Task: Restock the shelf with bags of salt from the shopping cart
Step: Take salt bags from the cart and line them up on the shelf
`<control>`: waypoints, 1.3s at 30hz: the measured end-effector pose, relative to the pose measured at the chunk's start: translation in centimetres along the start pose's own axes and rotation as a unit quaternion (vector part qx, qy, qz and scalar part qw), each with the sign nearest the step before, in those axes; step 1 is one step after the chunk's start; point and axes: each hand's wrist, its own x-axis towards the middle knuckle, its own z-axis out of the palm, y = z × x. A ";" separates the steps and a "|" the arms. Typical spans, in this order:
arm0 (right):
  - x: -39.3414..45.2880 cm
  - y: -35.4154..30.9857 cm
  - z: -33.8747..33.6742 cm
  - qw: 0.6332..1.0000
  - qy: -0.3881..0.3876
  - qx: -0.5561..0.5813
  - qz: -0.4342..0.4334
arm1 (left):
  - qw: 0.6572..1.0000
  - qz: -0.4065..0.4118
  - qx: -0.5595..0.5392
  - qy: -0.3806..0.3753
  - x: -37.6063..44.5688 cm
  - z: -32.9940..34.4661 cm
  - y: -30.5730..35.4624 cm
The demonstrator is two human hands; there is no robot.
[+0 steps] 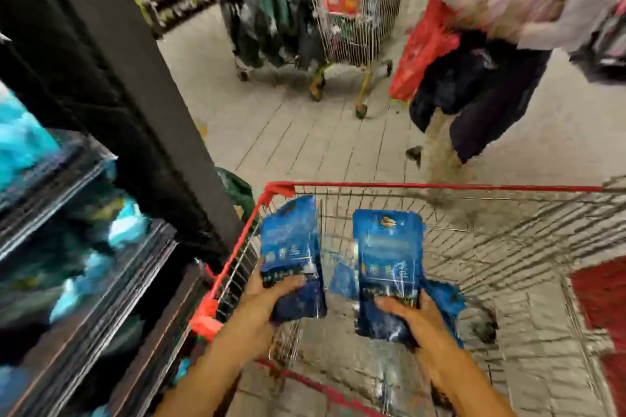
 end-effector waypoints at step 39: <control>-47.4 -13.0 52.9 0.684 -0.689 -0.016 -0.238 | 0.577 0.581 0.055 0.572 -62.4 -28.7 25.6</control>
